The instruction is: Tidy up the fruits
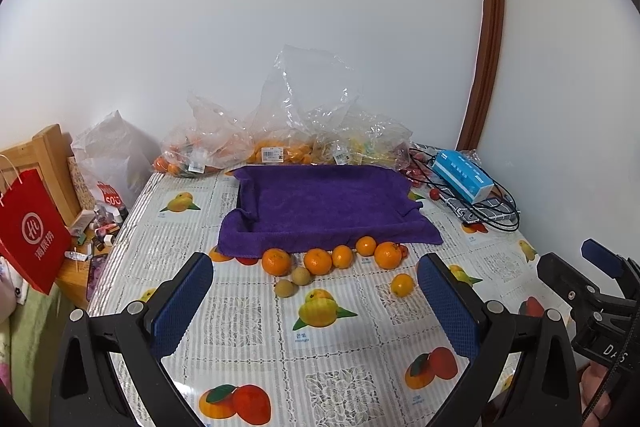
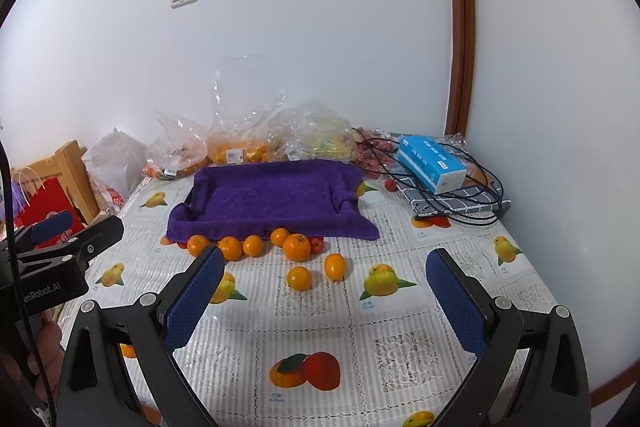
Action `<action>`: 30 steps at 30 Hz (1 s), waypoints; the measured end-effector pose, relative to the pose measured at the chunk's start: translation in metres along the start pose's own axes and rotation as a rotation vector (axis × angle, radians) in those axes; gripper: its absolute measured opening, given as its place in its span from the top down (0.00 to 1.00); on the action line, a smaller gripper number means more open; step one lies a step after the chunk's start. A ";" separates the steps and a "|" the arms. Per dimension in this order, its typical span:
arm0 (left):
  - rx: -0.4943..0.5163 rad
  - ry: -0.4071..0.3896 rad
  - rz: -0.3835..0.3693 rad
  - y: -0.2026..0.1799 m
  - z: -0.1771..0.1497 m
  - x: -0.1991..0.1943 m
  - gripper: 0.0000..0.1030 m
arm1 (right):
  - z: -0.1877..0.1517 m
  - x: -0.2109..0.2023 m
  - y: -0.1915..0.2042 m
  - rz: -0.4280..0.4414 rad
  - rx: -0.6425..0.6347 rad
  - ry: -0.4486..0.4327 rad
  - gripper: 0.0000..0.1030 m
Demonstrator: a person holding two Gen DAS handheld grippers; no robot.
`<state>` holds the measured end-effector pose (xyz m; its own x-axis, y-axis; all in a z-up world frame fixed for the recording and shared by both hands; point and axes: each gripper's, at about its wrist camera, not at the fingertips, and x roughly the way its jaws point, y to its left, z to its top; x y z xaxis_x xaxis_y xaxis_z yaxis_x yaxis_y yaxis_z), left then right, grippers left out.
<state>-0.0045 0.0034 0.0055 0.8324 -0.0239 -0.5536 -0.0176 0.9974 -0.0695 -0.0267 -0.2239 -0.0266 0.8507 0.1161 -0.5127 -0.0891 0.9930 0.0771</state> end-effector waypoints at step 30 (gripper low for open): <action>-0.006 -0.001 -0.003 0.003 -0.001 -0.001 0.00 | -0.002 -0.004 0.006 0.019 -0.010 -0.003 0.02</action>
<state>-0.0060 0.0060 0.0054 0.8329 -0.0267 -0.5527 -0.0183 0.9970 -0.0758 -0.0314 -0.2182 -0.0256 0.8504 0.1345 -0.5086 -0.1102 0.9909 0.0777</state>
